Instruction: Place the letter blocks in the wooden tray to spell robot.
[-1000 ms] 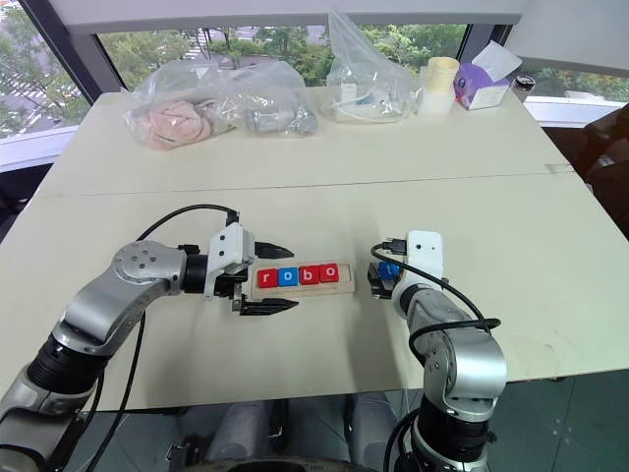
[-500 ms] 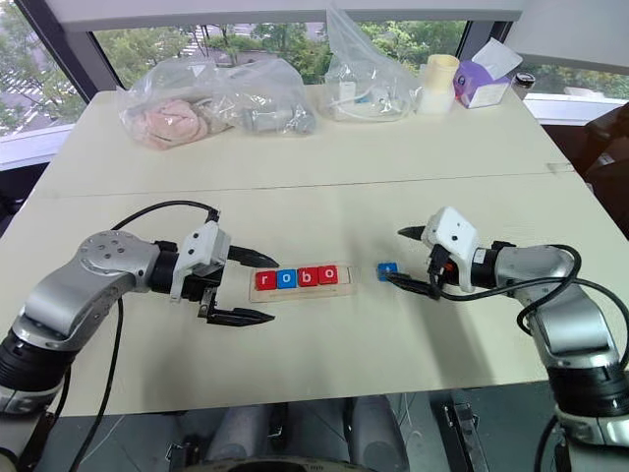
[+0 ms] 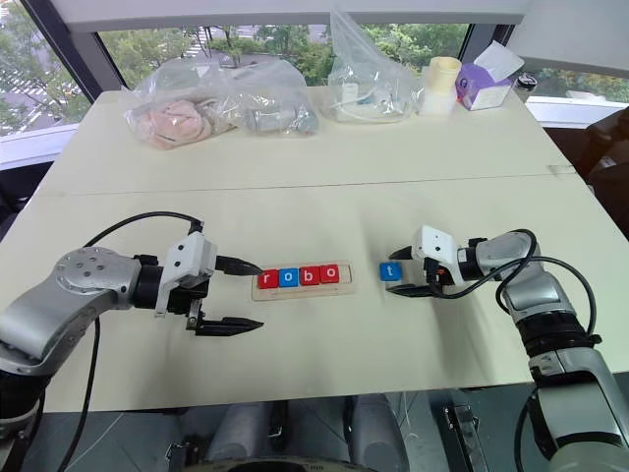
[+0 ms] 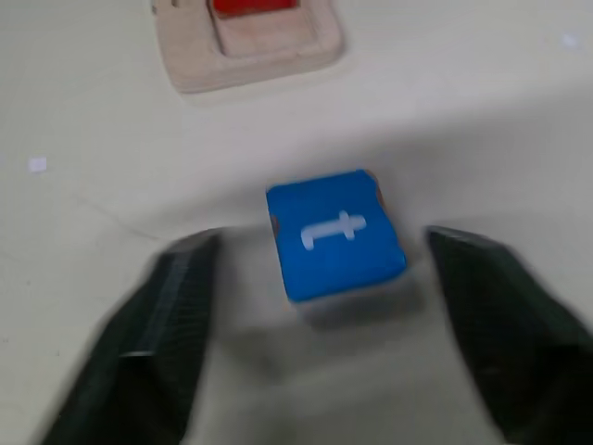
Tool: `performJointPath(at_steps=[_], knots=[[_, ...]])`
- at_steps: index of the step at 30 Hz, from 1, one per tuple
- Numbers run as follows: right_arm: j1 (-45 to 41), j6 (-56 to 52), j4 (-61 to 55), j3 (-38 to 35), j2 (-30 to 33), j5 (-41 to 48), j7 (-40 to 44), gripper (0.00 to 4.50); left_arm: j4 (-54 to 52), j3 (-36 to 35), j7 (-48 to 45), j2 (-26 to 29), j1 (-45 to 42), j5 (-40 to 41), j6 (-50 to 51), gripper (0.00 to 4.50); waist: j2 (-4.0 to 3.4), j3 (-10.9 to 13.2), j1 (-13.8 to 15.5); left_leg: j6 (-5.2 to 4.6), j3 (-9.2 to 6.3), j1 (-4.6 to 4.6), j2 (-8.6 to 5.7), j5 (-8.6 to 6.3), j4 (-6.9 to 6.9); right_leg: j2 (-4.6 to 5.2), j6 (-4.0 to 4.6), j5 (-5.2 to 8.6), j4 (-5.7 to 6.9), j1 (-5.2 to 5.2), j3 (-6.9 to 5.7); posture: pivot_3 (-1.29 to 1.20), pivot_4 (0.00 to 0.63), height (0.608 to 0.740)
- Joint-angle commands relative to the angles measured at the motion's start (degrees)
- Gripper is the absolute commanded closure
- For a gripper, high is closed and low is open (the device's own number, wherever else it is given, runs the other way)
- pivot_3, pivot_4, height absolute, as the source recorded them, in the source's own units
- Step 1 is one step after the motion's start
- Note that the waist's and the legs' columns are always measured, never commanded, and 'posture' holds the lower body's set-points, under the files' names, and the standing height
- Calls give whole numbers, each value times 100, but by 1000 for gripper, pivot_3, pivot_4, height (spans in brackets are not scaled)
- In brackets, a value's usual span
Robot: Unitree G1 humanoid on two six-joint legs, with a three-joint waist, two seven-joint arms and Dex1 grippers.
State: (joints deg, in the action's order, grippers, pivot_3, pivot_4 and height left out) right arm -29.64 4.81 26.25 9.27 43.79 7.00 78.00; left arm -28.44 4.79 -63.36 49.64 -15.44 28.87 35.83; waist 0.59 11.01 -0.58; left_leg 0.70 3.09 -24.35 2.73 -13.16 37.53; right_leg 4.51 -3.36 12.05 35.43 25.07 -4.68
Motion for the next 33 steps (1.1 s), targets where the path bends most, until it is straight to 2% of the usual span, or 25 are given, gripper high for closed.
performJointPath(at_steps=[1,2,12,20,33], knots=[[-23,100,105,-21,16,-77,7,2951,-224,-214,77,96,114,99,23,0,-1,0,-2,0,0,1,0,0,5,2,0,0,2,-3,0,0,150,740],[-25,78,87,-19,23,-75,16,3363,-213,-214,82,105,121,96,16,0,-1,0,-2,0,0,1,0,0,8,3,-1,-2,2,-4,0,0,150,740],[-533,-1690,-1300,241,-199,143,82,3361,127,28,-30,98,-62,-106,-213,0,-2,0,-7,1,3,-3,2,-1,26,6,1,-4,39,13,1,0,150,740],[-898,-1454,-1198,703,-358,-247,159,3361,163,106,-3,24,-90,-144,-244,0,-2,0,26,1,4,-12,0,-1,38,12,0,-2,45,16,1,0,150,740],[-1092,-1239,-868,880,-627,-444,157,3361,140,113,174,-173,28,-165,-203,0,-2,0,2,1,5,-10,1,-1,42,10,0,-2,54,18,2,0,150,740]])
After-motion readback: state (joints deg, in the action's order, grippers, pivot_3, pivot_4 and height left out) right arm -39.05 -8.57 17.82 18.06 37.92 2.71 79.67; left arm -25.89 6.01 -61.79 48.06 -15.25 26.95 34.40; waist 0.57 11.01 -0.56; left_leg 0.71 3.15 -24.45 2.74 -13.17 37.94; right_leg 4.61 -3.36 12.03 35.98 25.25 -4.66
